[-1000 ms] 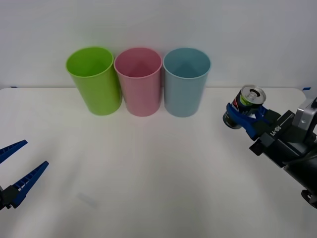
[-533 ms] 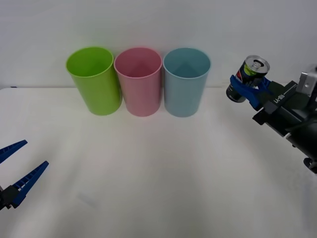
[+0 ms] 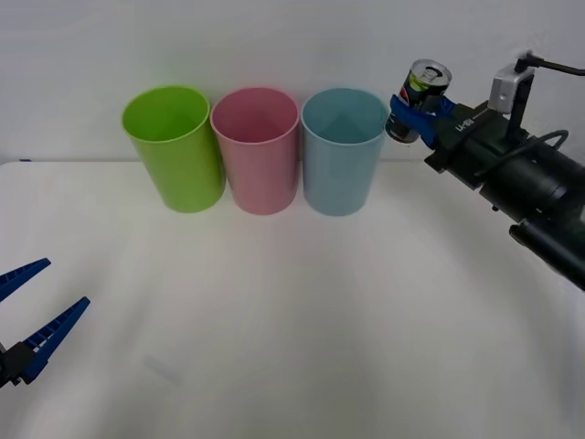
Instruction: Grasp the object on the table and drop it into the matching bin: aluminum can to the light blue bin, PET bottle to the pink bin.
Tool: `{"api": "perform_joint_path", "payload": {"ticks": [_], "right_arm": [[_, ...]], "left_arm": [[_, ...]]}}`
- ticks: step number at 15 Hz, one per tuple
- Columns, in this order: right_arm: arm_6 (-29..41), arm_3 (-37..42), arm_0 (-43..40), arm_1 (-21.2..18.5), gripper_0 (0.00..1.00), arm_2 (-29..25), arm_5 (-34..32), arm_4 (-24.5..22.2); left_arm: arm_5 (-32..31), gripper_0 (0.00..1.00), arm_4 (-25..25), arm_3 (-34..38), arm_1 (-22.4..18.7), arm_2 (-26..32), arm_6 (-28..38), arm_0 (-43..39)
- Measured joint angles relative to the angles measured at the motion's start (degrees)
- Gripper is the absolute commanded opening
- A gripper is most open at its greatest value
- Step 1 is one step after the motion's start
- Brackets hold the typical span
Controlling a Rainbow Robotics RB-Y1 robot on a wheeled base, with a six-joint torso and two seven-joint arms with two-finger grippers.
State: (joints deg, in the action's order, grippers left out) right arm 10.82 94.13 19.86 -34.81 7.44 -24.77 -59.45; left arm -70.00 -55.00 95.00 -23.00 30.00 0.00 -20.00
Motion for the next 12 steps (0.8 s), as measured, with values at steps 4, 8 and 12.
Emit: {"api": "perform_joint_path", "payload": {"ticks": [4, 8, 12], "right_arm": [[0.87, -9.46, 8.25, 6.54, 0.0, 0.51, -0.03, -6.43], [0.7, -19.64, 16.48, 12.11, 0.0, 0.67, -0.02, -10.59], [-0.24, -27.77, 22.53, 15.48, 0.0, 0.66, 1.36, -12.04]], "left_arm": [[0.0, 1.0, 0.0, 0.0, 0.0, 0.0, 0.0, 0.0], [0.0, 1.0, 0.0, 0.0, 0.0, 0.0, 0.0, 0.0], [0.0, 1.0, 0.0, 0.0, 0.0, 0.0, 0.0, 0.0]]}}
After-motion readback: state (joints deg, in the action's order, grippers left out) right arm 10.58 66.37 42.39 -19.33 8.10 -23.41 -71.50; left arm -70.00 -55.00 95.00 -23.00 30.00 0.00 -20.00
